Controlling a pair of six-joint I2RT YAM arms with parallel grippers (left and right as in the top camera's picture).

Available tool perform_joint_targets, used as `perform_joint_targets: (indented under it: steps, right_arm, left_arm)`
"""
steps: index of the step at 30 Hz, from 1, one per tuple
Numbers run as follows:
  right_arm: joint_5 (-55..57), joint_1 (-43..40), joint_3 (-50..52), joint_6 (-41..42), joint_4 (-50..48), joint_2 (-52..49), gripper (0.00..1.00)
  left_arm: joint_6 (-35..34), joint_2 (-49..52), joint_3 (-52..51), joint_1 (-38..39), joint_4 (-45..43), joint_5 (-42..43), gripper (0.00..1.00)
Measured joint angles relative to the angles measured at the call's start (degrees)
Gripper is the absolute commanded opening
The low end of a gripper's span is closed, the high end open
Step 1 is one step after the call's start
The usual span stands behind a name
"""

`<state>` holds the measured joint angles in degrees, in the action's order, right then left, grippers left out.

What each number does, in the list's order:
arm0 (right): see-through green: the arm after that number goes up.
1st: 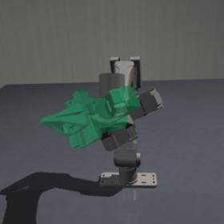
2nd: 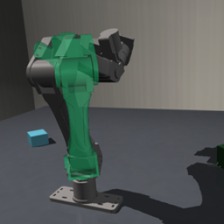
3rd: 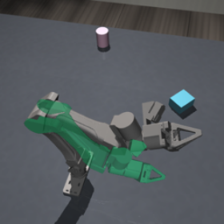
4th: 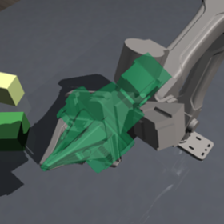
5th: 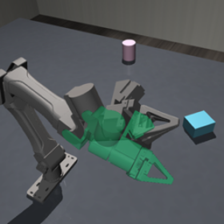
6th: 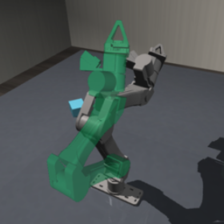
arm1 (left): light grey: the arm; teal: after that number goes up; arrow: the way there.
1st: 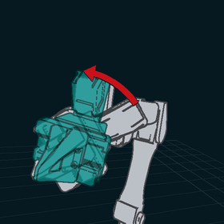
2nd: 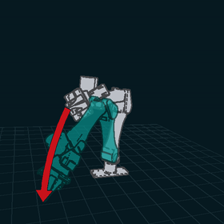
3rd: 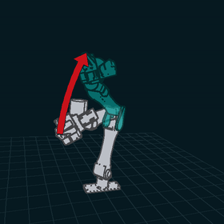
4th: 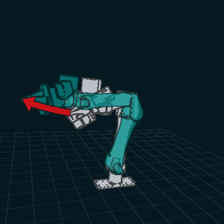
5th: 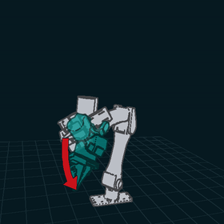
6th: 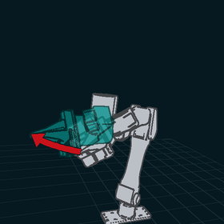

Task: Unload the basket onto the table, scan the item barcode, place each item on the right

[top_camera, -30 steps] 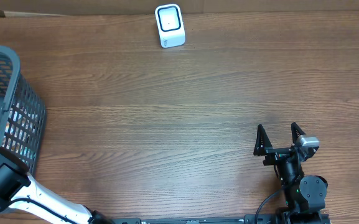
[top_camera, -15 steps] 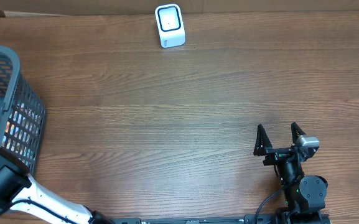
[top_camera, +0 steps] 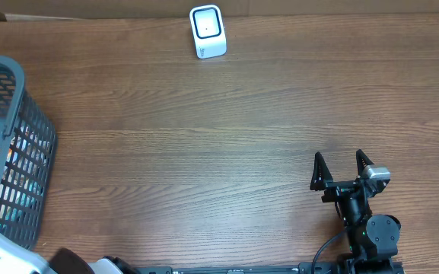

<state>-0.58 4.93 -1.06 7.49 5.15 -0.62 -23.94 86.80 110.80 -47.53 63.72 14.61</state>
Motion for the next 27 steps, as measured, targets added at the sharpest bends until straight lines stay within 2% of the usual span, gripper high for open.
perform_joint_targets:
  steps: [1,2,4,5,10,15,27]
  right_arm:
    - [-0.02,0.00,0.00,0.00,0.02,0.00,1.00]
    - [-0.02,0.00,0.00,-0.02,-0.02,0.00,1.00]
    - [-0.02,0.00,0.00,0.00,-0.02,0.00,1.00]
    - [-0.04,0.00,0.00,-0.02,0.04,0.00,1.00]
    - [-0.04,0.00,0.00,-0.02,0.02,0.00,1.00]
    - [-0.04,0.00,0.00,0.00,0.02,0.00,1.00]
    - [-0.02,0.00,0.00,-0.02,0.02,0.00,1.00]
  left_arm:
    - [-0.33,-0.61,0.11,0.20,-0.11,0.13,0.44]
    - [-0.59,-1.44,0.22,0.66,0.07,0.31,0.52]
    - [-0.57,-1.44,0.22,0.68,1.75,-0.92,0.63]
    - [-0.68,-1.07,0.04,0.68,2.67,-1.92,0.65]
    - [0.90,2.03,-5.31,0.63,3.58,-7.04,0.66]
    - [7.69,8.61,-11.63,0.63,0.81,-9.11,0.65]
    - [19.76,22.69,-13.70,2.12,-5.70,-6.27,0.71]
